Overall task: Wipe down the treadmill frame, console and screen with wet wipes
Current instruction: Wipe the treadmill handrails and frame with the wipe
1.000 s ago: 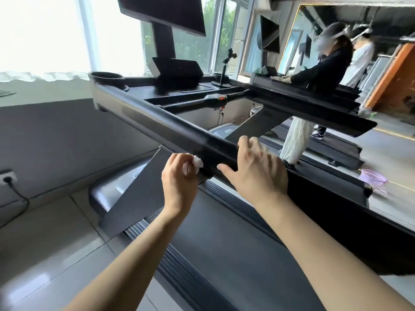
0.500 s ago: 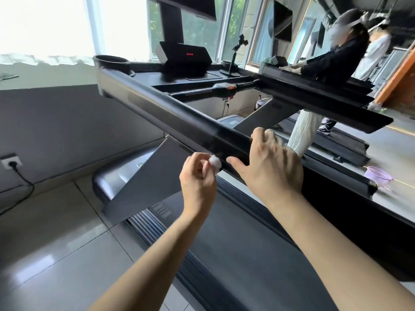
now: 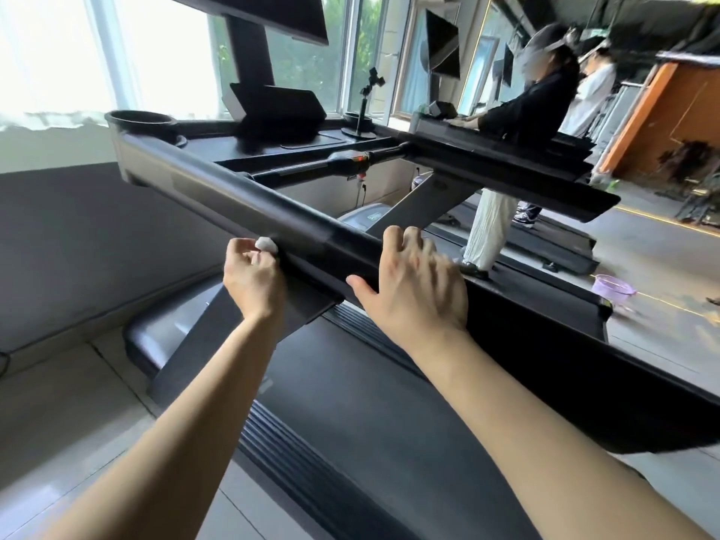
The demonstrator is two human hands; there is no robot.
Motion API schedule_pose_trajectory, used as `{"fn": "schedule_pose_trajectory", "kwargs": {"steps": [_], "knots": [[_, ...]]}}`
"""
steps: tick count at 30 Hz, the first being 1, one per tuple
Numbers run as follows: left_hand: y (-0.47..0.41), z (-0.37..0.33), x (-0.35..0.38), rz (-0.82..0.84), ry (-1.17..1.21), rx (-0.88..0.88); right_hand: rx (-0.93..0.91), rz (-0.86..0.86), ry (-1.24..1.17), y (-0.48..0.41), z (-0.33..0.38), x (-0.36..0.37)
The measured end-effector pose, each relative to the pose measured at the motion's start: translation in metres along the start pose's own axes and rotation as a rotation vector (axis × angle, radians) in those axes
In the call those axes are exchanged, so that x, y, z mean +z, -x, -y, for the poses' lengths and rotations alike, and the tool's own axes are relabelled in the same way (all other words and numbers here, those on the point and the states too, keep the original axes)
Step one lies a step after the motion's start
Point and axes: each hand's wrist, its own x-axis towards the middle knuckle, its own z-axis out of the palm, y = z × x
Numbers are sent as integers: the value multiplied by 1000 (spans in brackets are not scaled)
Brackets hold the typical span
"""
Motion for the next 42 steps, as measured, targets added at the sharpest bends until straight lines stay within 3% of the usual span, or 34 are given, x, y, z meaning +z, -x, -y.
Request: {"fn": "schedule_pose_trajectory", "kwargs": {"steps": [6, 12, 16, 21, 25, 29, 35, 39, 42], "knots": [[66, 1, -3, 227, 13, 116, -17, 25, -24, 0, -1, 1], [-23, -6, -4, 34, -25, -39, -17, 48, 19, -1, 1, 3], [-44, 0, -2, 16, 42, -118, -18, 65, 28, -2, 2, 4], [22, 2, 0, 75, 59, 3, -12, 63, 33, -2, 3, 3], [91, 5, -2, 249, 125, 138, -22, 69, 24, -1, 4, 1], [85, 4, -7, 335, 106, 194, -21, 83, 14, 0, 2, 0], [-14, -3, -13, 119, 59, -44, -4, 89, -1, 1, 2, -3], [-34, -8, -20, 186, 87, -180, 44, 100, -13, 3, 3, -8], [-7, -12, -32, 396, 29, -150, 123, 81, -167, 0, 4, -9]]}}
